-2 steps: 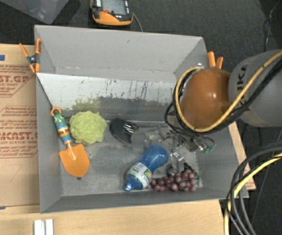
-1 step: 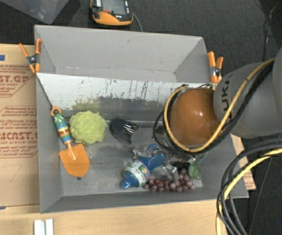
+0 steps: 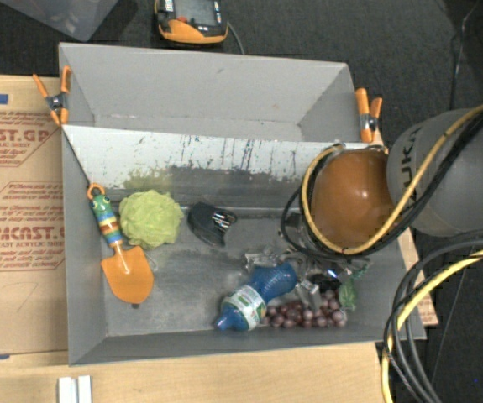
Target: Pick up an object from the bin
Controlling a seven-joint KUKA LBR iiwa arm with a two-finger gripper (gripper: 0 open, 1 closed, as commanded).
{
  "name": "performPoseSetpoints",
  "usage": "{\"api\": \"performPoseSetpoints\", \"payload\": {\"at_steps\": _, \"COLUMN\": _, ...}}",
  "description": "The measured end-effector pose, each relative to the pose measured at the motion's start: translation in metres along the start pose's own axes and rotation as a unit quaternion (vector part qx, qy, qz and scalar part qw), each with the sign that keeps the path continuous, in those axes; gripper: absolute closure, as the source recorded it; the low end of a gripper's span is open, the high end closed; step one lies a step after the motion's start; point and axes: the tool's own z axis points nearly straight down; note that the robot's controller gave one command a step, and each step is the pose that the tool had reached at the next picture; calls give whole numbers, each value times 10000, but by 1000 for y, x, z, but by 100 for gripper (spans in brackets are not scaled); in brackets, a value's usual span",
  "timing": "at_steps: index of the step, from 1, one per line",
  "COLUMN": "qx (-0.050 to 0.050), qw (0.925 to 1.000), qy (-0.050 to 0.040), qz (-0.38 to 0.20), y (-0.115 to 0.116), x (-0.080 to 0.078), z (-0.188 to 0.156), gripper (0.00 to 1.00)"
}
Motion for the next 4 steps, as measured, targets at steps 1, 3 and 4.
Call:
{"api": "performPoseSetpoints", "payload": {"at_steps": 1, "qx": -21, "qw": 10000, "qy": -16, "qz": 52, "y": 15, "x": -22, "z": 2, "gripper": 0}}
{"api": "performPoseSetpoints", "payload": {"at_steps": 3, "qx": -17, "qw": 9999, "qy": -32, "qz": 113, "y": 11, "x": -25, "z": 2, "gripper": 0}}
{"api": "performPoseSetpoints", "payload": {"at_steps": 4, "qx": -10, "qw": 9995, "qy": -35, "qz": 325, "y": 0, "x": -6, "z": -4, "gripper": 100}}
